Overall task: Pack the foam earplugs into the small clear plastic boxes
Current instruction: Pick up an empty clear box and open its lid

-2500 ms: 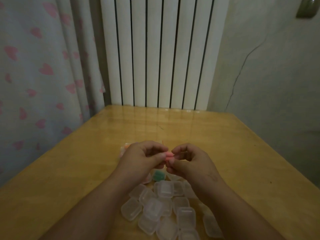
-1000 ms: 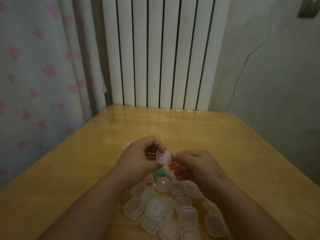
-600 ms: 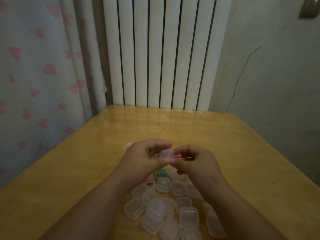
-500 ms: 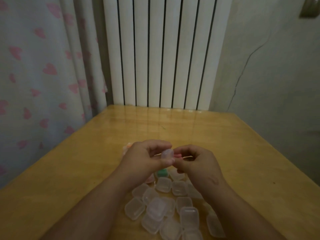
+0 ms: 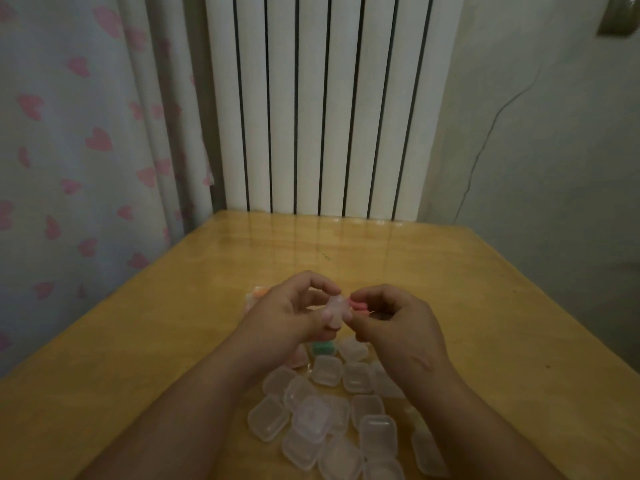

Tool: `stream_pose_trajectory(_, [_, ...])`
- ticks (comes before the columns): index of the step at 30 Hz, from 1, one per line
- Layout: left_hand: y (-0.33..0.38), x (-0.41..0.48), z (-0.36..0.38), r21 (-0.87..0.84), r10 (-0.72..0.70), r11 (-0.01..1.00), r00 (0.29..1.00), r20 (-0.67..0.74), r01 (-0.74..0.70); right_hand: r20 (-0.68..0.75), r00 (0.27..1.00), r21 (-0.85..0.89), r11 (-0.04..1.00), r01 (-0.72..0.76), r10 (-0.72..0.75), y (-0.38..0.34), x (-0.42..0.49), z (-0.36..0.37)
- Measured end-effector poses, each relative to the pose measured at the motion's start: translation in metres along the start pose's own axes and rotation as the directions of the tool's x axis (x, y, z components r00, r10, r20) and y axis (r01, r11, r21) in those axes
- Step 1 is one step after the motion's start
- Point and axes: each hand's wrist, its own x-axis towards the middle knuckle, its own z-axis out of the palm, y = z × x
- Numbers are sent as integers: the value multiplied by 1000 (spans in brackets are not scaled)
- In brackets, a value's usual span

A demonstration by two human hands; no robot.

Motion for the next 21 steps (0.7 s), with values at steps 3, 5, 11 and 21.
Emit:
stream_pose_trajectory(3, [-1, 1, 0, 1, 9, 1000, 1000, 10, -9, -26, 1000, 5, 1000, 6, -5, 0, 0, -2])
stream_pose_trajectory(5, [-2, 2, -1, 31, 57, 998, 998, -31, -56, -22, 1000, -16, 1000, -11, 10, 2, 3, -3])
stream_pose_trajectory(11, [-5, 3, -1, 77, 56, 996, 991, -126, -47, 130, 981, -49, 989, -136, 141, 4, 3, 0])
stream_pose_trajectory(21, [-3, 3, 4, 117, 132, 986, 982, -136, -116, 262, 939, 173, 947, -272, 222, -1, 0, 2])
